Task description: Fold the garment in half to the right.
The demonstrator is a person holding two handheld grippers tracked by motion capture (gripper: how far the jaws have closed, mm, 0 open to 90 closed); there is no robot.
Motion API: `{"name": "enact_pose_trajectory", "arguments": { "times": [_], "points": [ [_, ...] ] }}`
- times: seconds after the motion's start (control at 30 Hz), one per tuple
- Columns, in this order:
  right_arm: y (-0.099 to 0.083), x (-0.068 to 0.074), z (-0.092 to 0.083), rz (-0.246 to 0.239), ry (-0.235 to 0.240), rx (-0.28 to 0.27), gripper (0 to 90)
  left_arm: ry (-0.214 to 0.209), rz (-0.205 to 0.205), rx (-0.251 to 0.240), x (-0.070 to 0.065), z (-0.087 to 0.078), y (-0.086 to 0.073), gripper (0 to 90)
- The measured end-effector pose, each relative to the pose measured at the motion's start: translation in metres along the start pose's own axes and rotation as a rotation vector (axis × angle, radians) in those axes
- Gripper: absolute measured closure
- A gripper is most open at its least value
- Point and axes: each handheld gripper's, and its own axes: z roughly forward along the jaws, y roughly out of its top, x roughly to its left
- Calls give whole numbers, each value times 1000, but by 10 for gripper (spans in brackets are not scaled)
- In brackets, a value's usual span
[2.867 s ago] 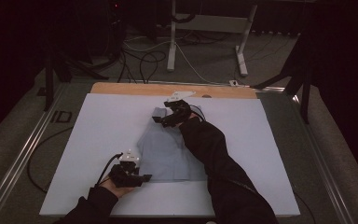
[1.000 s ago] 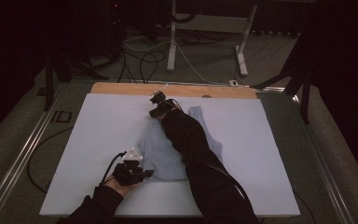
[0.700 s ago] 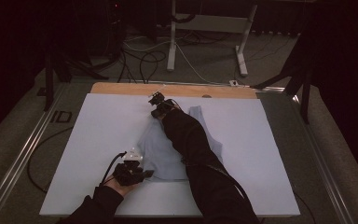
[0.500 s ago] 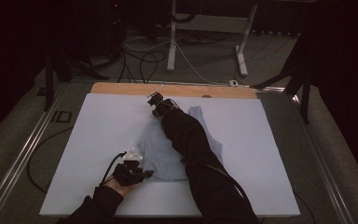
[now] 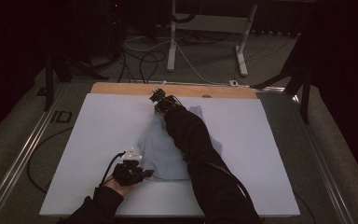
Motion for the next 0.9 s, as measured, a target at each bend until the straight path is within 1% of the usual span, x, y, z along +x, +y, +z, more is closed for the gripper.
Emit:
{"name": "enact_pose_trajectory", "arguments": {
  "times": [0.03, 0.1, 0.13, 0.2, 0.23, 0.3, 0.33, 0.37, 0.5, 0.6, 0.63, 0.77, 0.9],
  "points": [
    [0, -1, -2, -10, 1, -1, 878, -1, 2, -3, 0, 0, 1, 862],
    [2, -2, -5, -2, 3, -4, 878, -1, 6, -5, -1, -1, 1, 862],
    [2, -3, -6, -11, 7, -10, 879, -3, 10, -3, -1, -1, 2, 862],
    [3, -2, -8, -8, 6, -11, 879, -3, 10, -3, -1, -1, 2, 862],
    [4, -4, -12, -9, 7, -15, 879, -7, 14, -11, -4, -3, 6, 862],
    [6, -5, -15, -9, 6, -25, 879, -11, 25, -13, -7, -4, 9, 862],
    [6, -6, -17, -21, 8, -28, 879, -13, 29, -14, -9, -5, 10, 862],
    [7, -6, -19, -15, 4, -30, 878, -15, 34, -14, -10, -5, 11, 862],
    [9, -9, -27, -14, 17, -46, 878, -16, 46, -14, -14, -5, 14, 862],
    [10, -10, -32, -14, 11, -58, 878, -15, 52, -11, -15, -6, 15, 862],
    [10, -13, -36, -14, 19, -68, 878, -15, 58, -15, -17, -6, 19, 862],
    [8, -17, -43, -3, 15, -82, 877, -17, 76, -21, -22, -7, 26, 862],
    [5, -22, -50, -1, 15, -99, 877, -25, 105, -19, -30, -6, 34, 862]
  ]
}}
